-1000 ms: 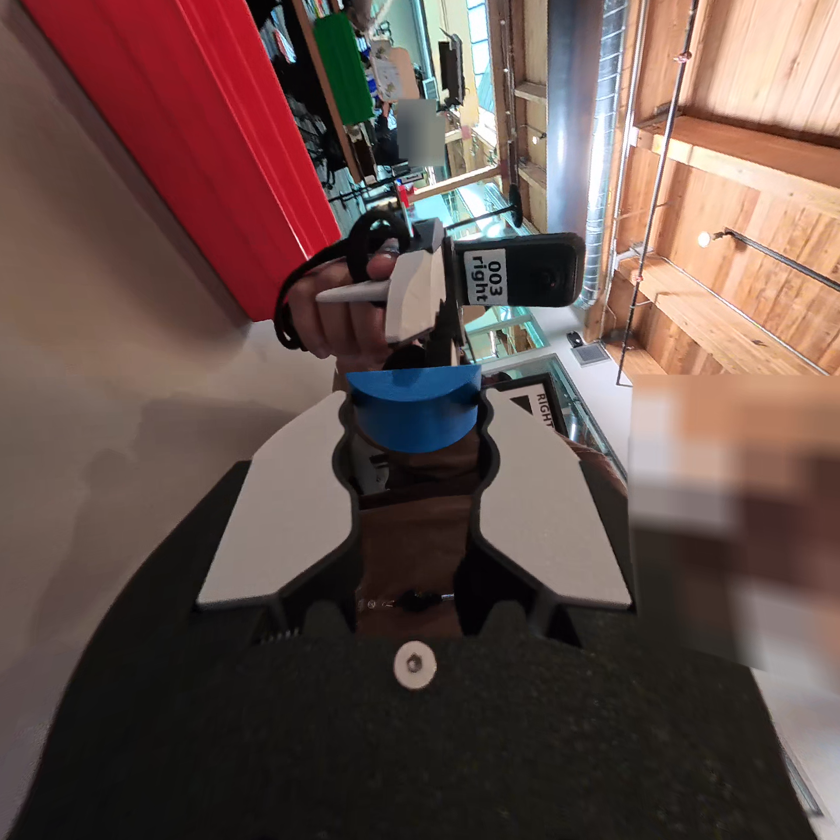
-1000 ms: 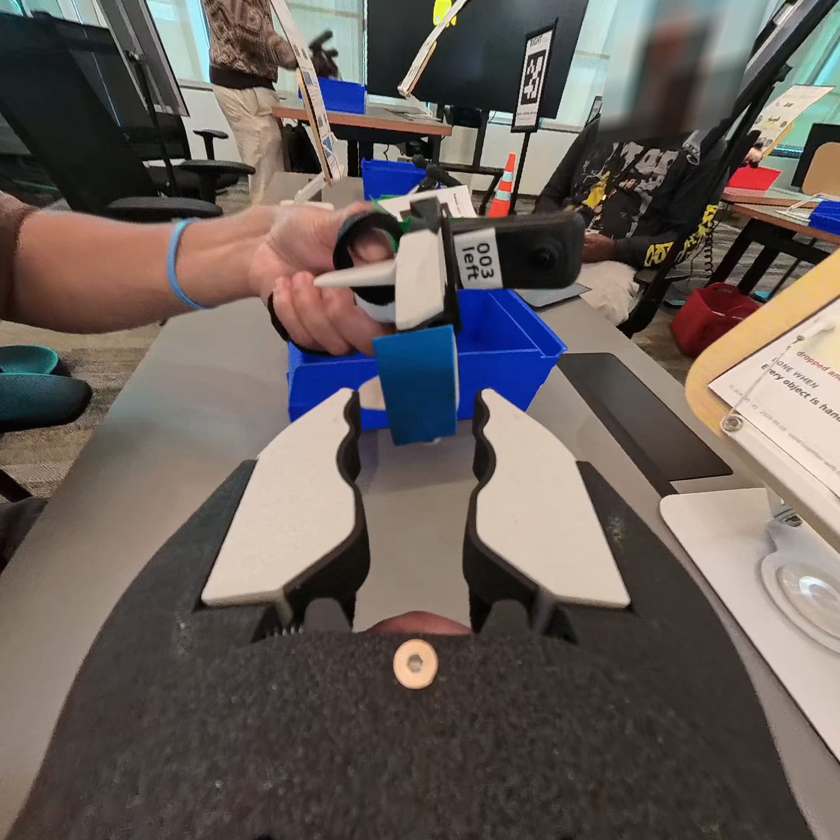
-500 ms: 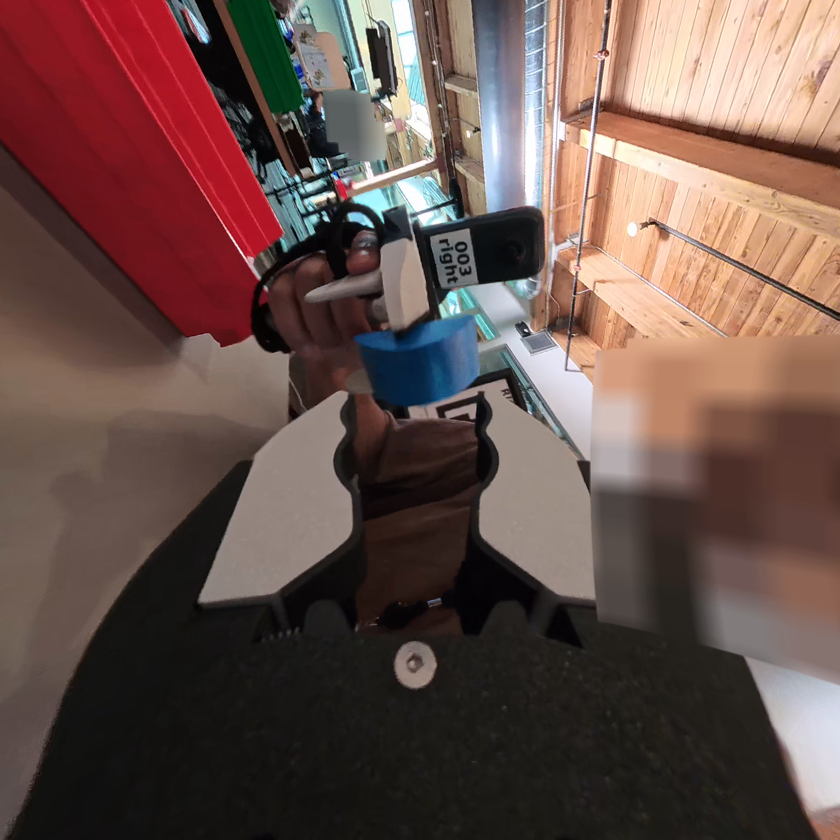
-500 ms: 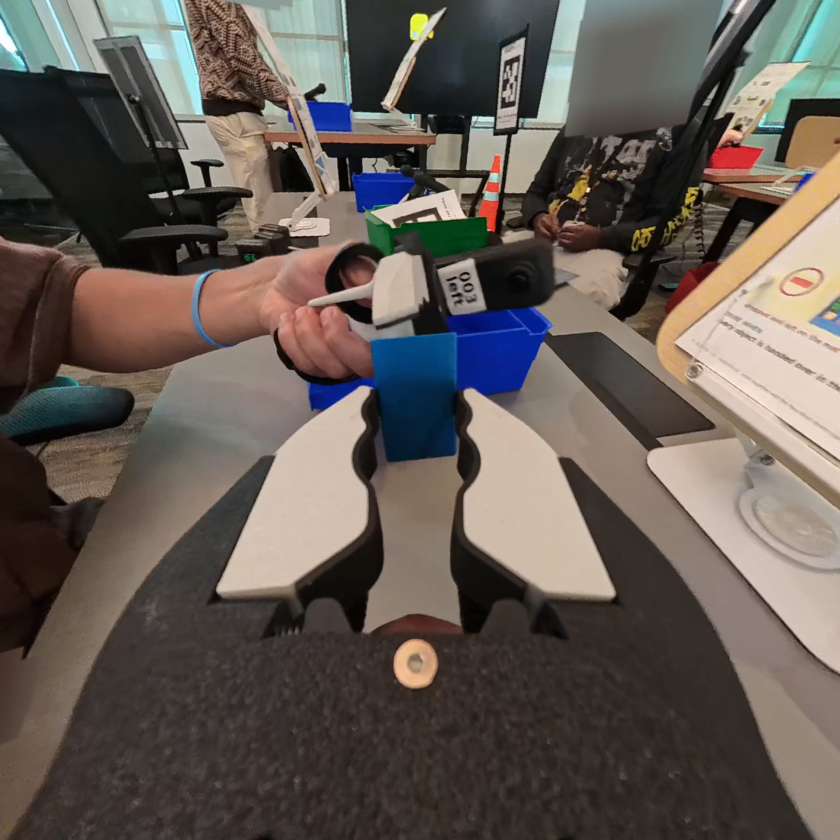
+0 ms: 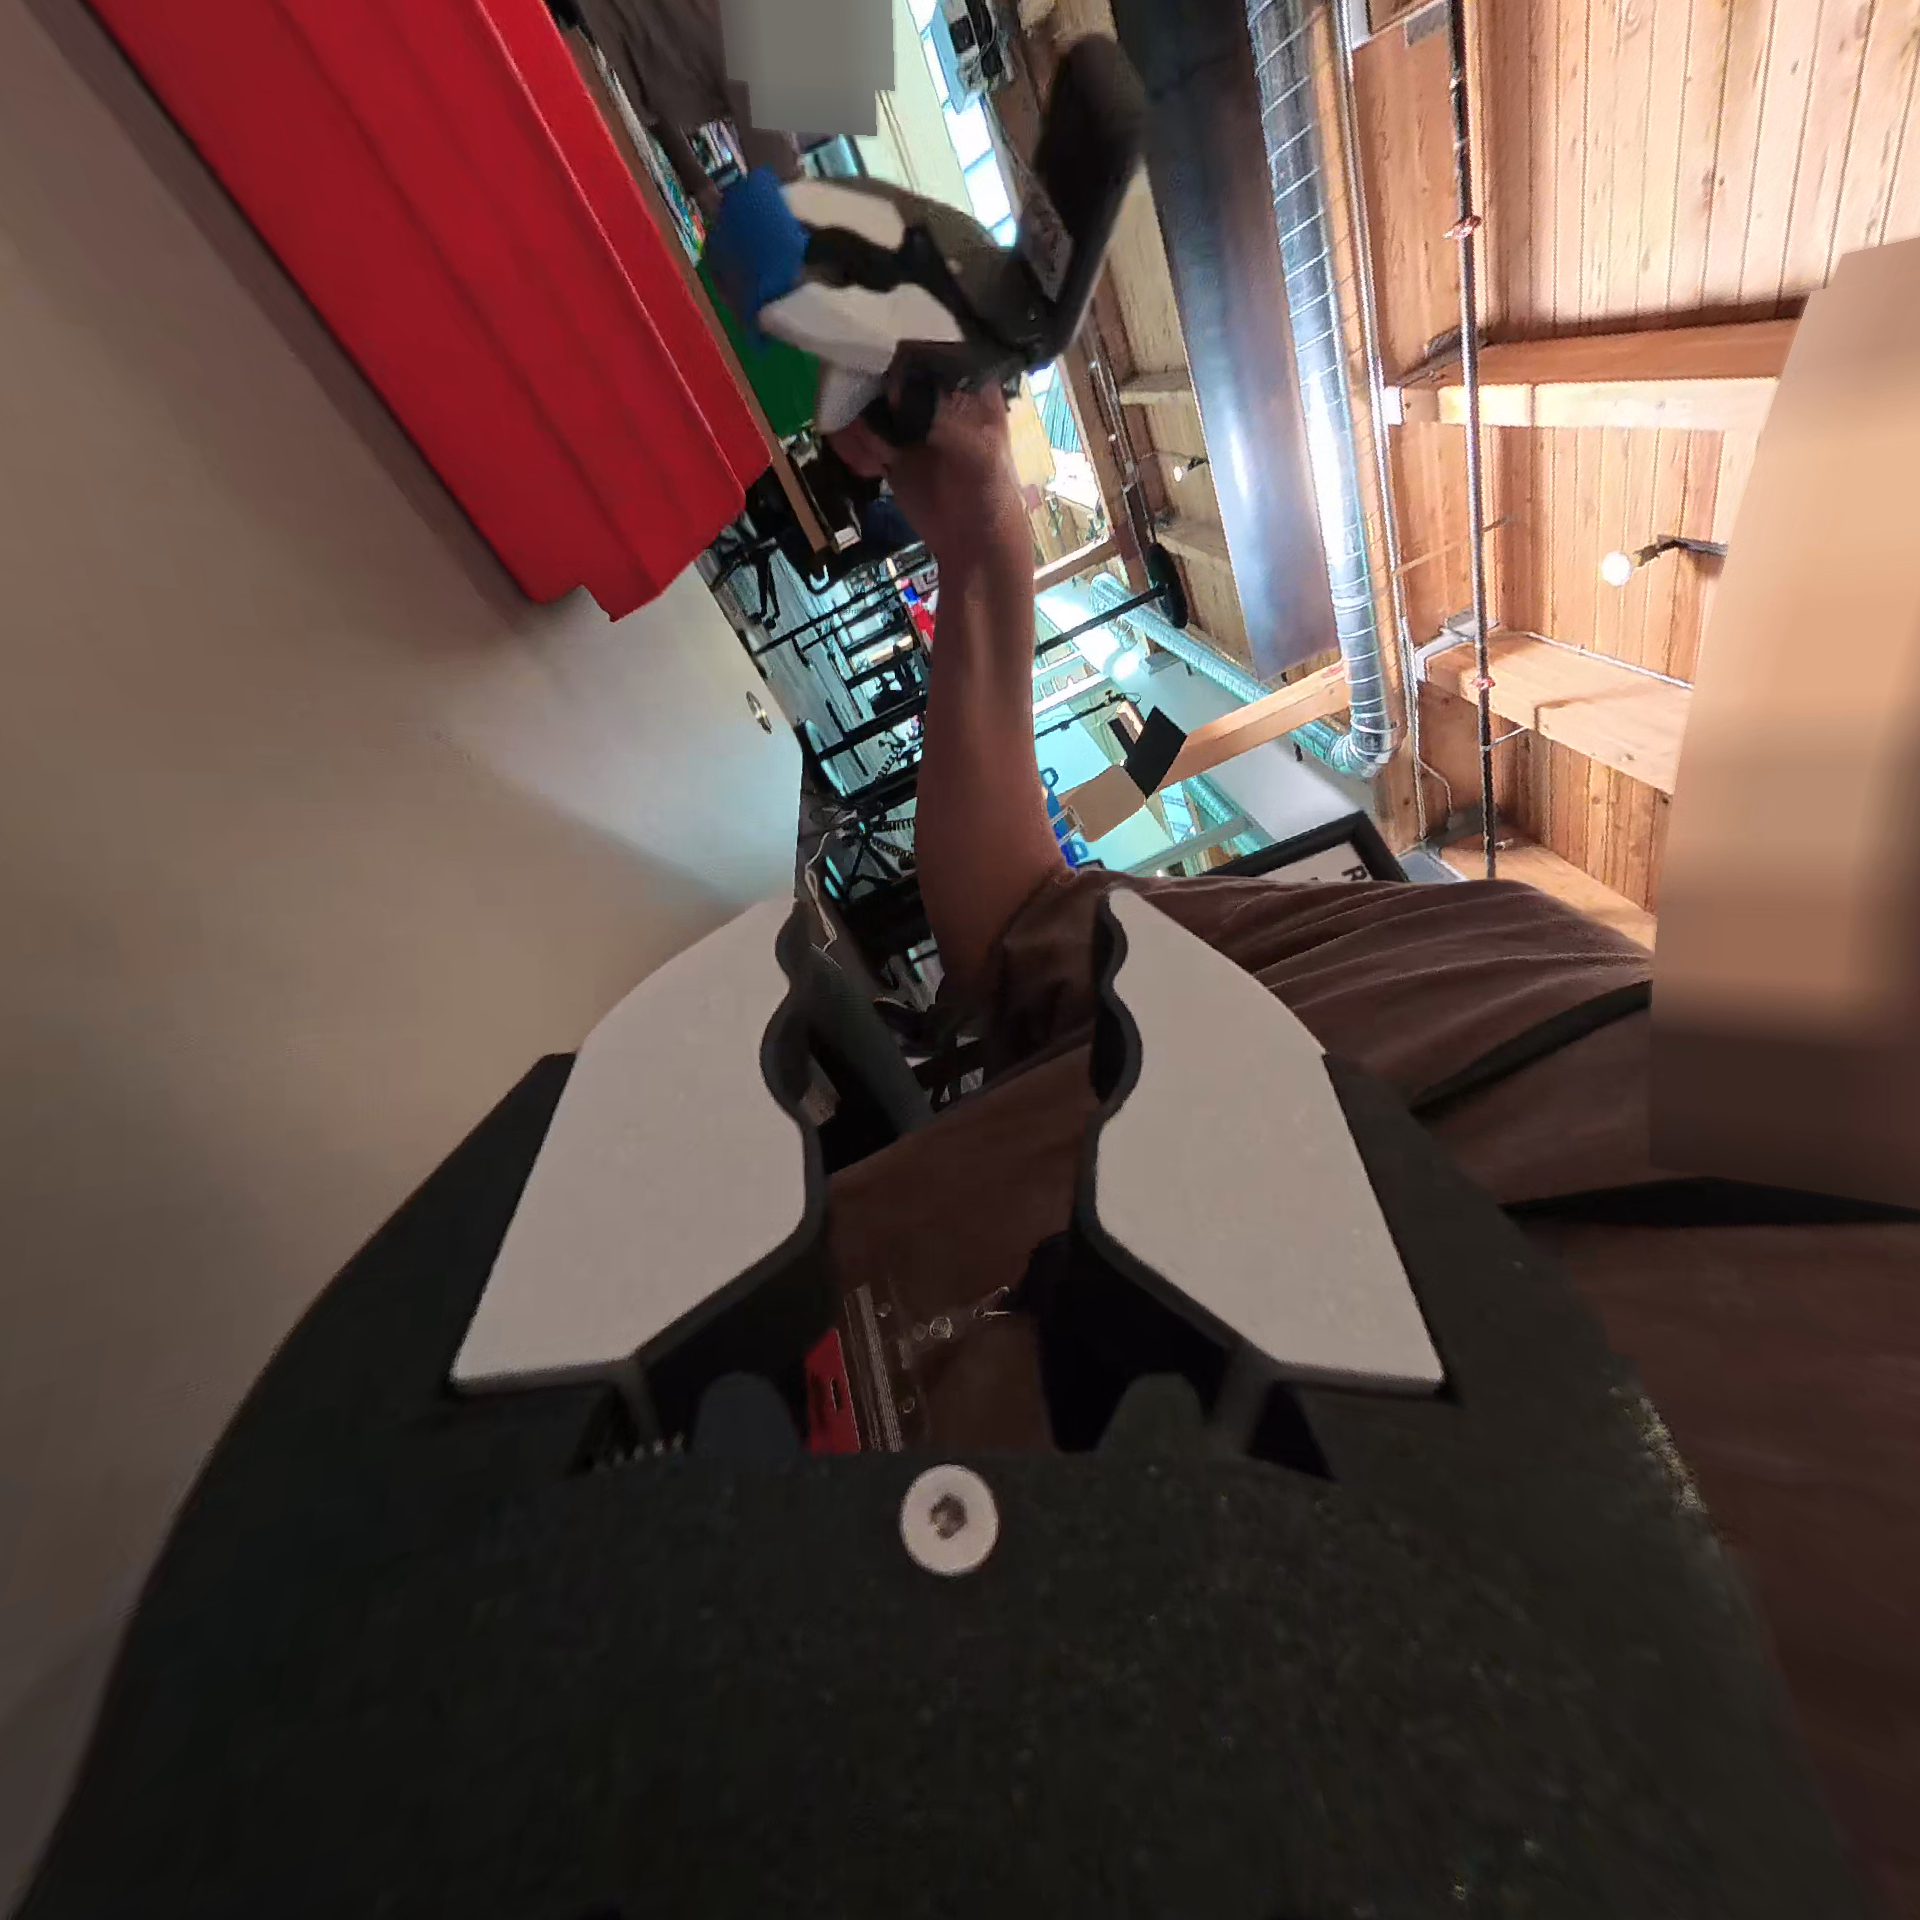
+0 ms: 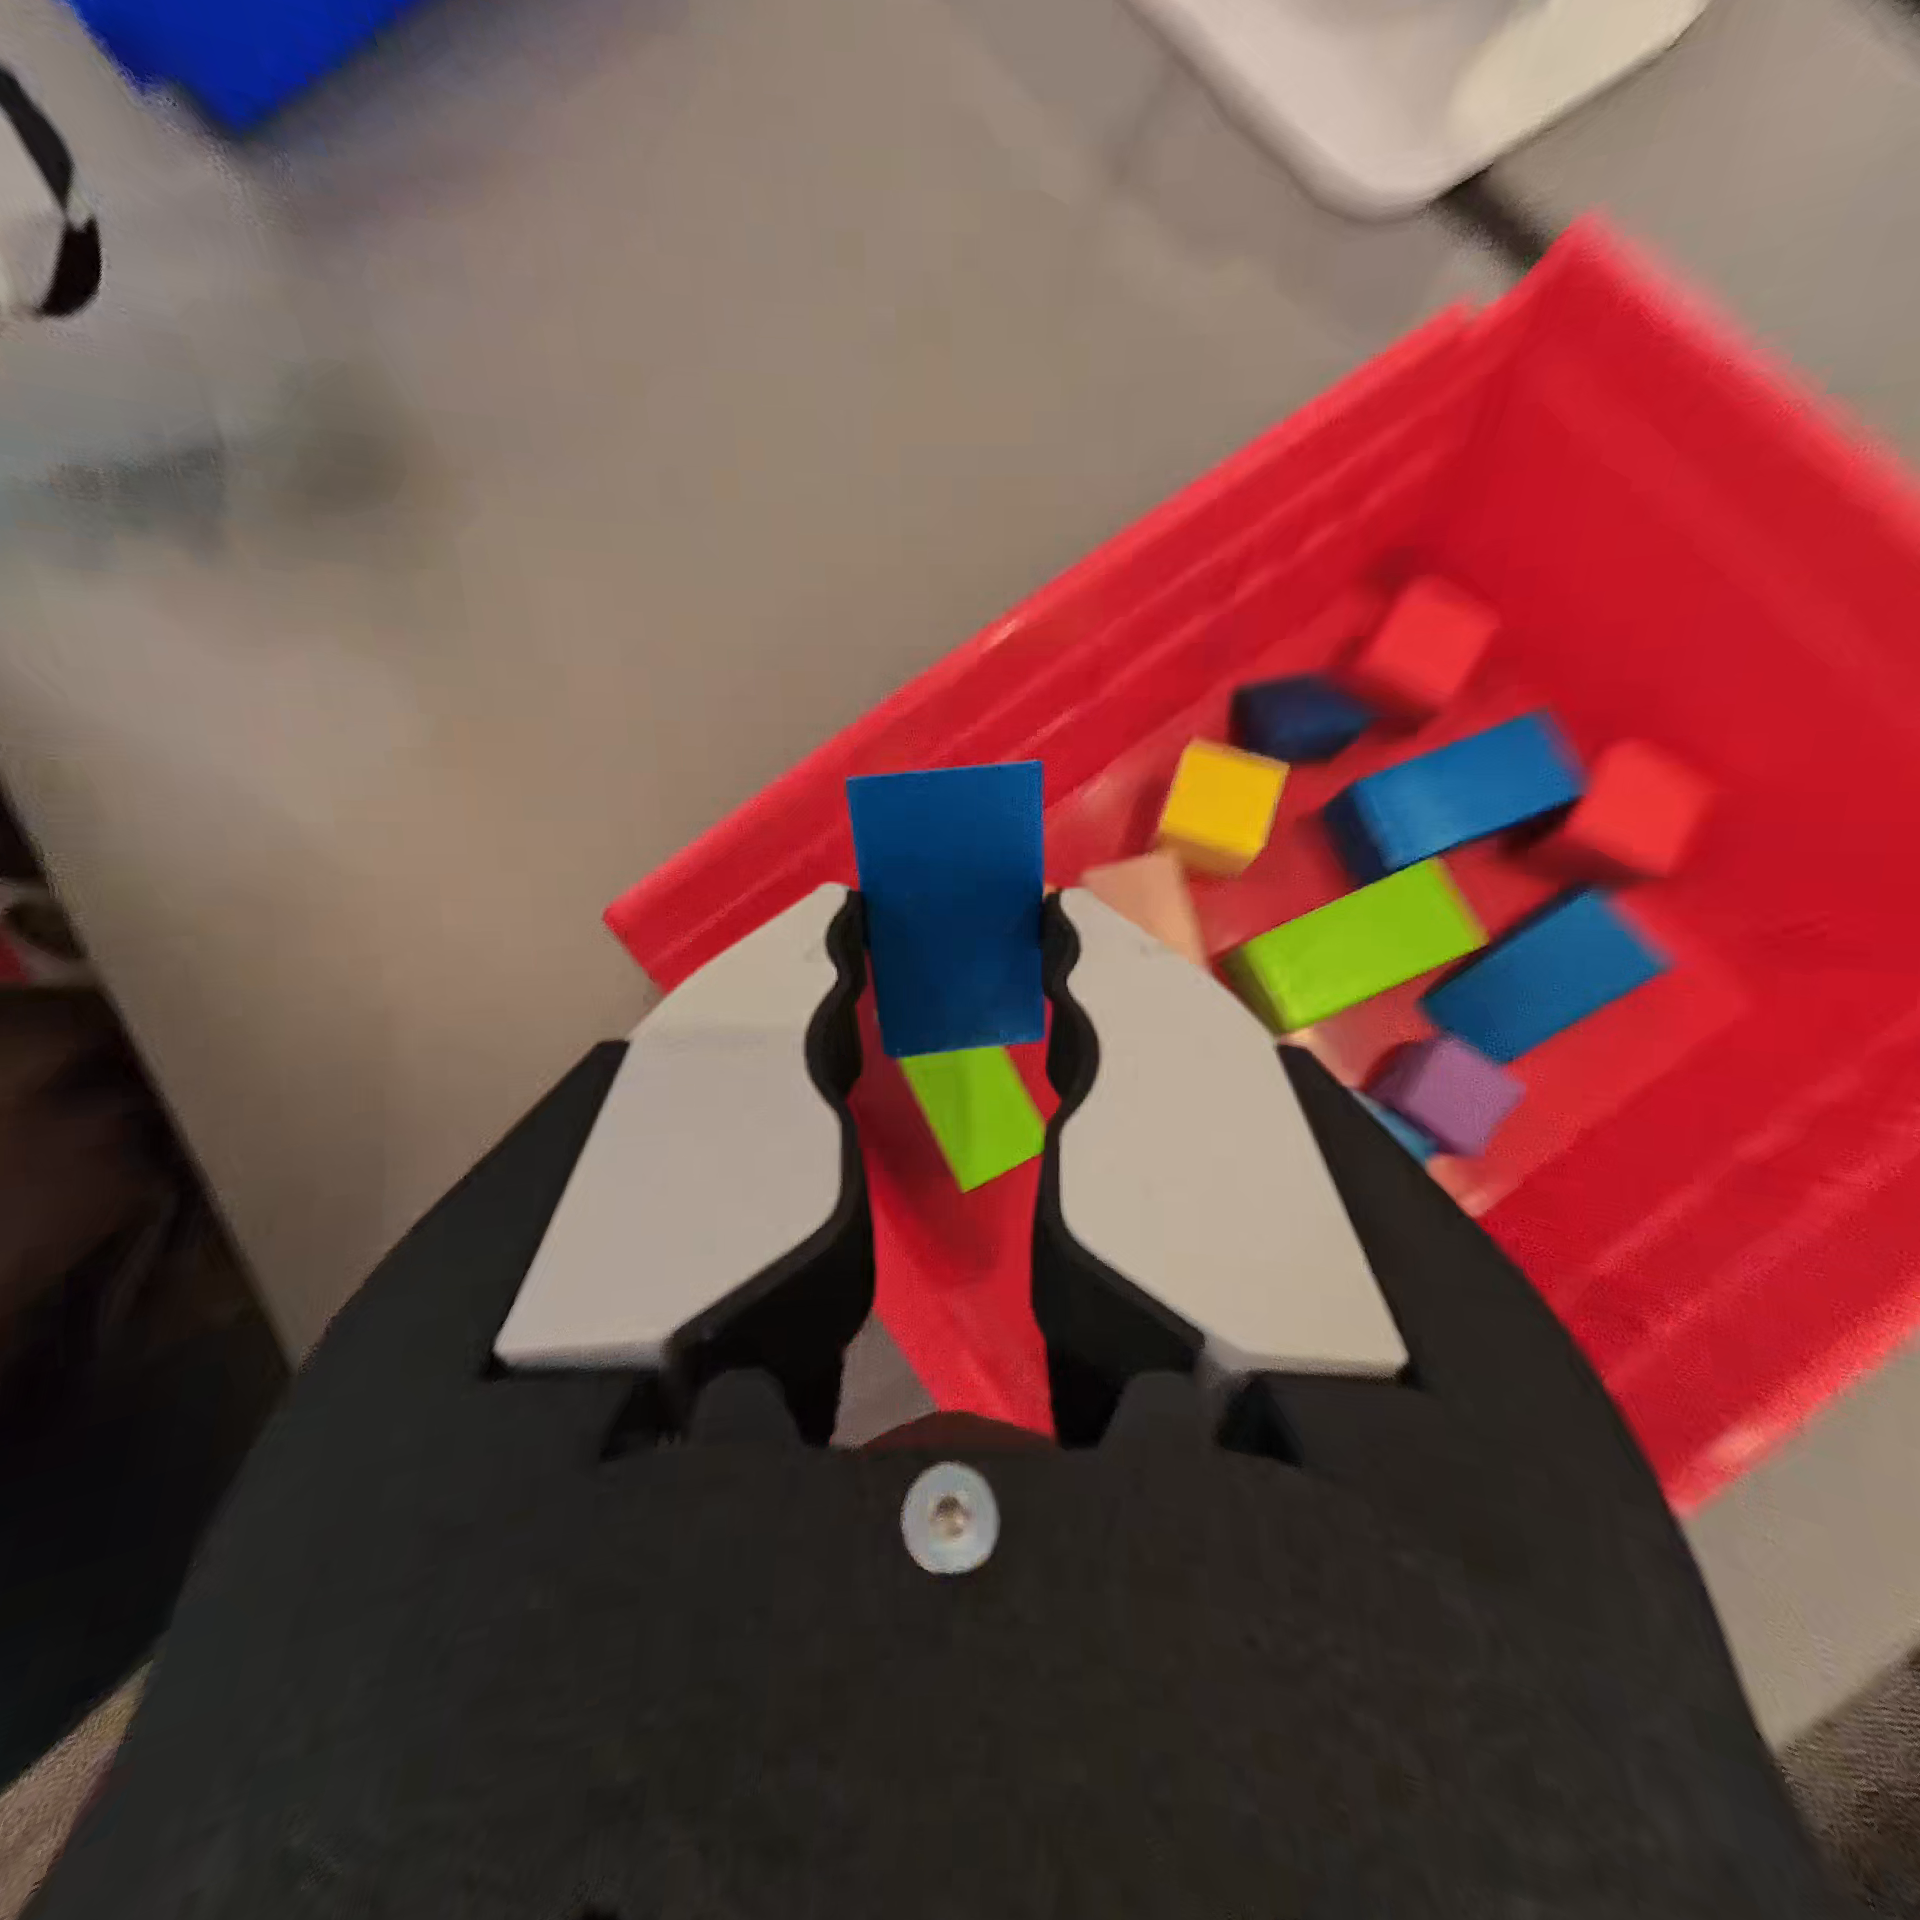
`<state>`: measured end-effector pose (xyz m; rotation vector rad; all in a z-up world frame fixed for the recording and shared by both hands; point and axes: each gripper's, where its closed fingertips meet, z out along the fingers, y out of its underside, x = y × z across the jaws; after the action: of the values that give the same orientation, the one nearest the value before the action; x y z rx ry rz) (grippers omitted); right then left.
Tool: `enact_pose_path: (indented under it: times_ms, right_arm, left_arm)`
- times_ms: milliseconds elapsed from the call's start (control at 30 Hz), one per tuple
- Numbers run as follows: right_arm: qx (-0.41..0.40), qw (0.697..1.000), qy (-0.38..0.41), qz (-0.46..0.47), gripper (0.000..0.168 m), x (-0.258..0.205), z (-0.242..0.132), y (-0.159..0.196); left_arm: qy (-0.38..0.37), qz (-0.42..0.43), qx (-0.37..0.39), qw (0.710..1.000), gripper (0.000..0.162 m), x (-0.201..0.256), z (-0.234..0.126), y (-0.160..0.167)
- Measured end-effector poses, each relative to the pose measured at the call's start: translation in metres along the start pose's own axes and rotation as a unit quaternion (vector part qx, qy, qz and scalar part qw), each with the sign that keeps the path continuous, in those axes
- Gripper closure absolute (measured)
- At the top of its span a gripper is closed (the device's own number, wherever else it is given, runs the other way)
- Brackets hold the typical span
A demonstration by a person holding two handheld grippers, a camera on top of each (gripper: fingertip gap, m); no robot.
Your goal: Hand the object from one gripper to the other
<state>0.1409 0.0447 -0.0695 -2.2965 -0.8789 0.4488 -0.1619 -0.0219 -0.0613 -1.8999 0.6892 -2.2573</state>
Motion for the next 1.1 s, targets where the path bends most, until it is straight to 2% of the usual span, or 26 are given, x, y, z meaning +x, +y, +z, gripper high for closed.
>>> enact_pose_path:
  times_ms: [100, 233, 400, 600, 733, 867, 933, 1033, 1100]
  right_arm:
    - [-0.065, 0.996, -0.063, 0.001, 0.136, -0.017, 0.027, 0.029]
    - [-0.125, 0.987, -0.104, -0.009, 0.136, -0.027, 0.05, 0.044]
    - [-0.156, 0.984, -0.085, -0.009, 0.136, -0.005, 0.06, 0.047]
    - [-0.264, 0.963, -0.024, -0.046, 0.136, 0.033, 0.054, 0.072]
    - [-0.294, 0.953, -0.06, -0.045, 0.136, 0.032, 0.059, 0.074]
    - [-0.356, 0.929, -0.076, -0.063, 0.136, 0.031, 0.06, 0.082]
    - [-0.358, 0.926, -0.098, -0.071, 0.136, 0.022, 0.061, 0.079]
    - [-0.395, 0.912, -0.062, -0.09, 0.136, 0.035, 0.061, 0.086]
    - [-0.379, 0.918, -0.07, -0.095, 0.136, 0.032, 0.068, 0.083]
  left_arm:
    - [0.011, -0.009, 0.016, 1.0, 0.113, -0.004, 0.007, 0.007]
    - [0.011, -0.014, 0.018, 1.0, 0.115, -0.008, 0.013, 0.011]
    - [-0.011, 0.003, -0.005, 1.0, 0.116, -0.01, 0.017, 0.018]
    - [-0.012, 0.012, -0.013, 1.0, 0.116, -0.008, 0.017, 0.021]
    - [-0.008, 0.007, -0.01, 1.0, 0.117, -0.01, 0.017, 0.02]
    - [-0.01, 0.005, -0.013, 1.0, 0.117, -0.012, 0.017, 0.024]
    - [-0.012, 0.006, -0.014, 1.0, 0.117, -0.012, 0.016, 0.025]
    - [-0.018, 0.011, -0.016, 1.0, 0.117, -0.012, 0.015, 0.027]
    - [-0.018, 0.012, -0.014, 1.0, 0.117, -0.012, 0.014, 0.026]
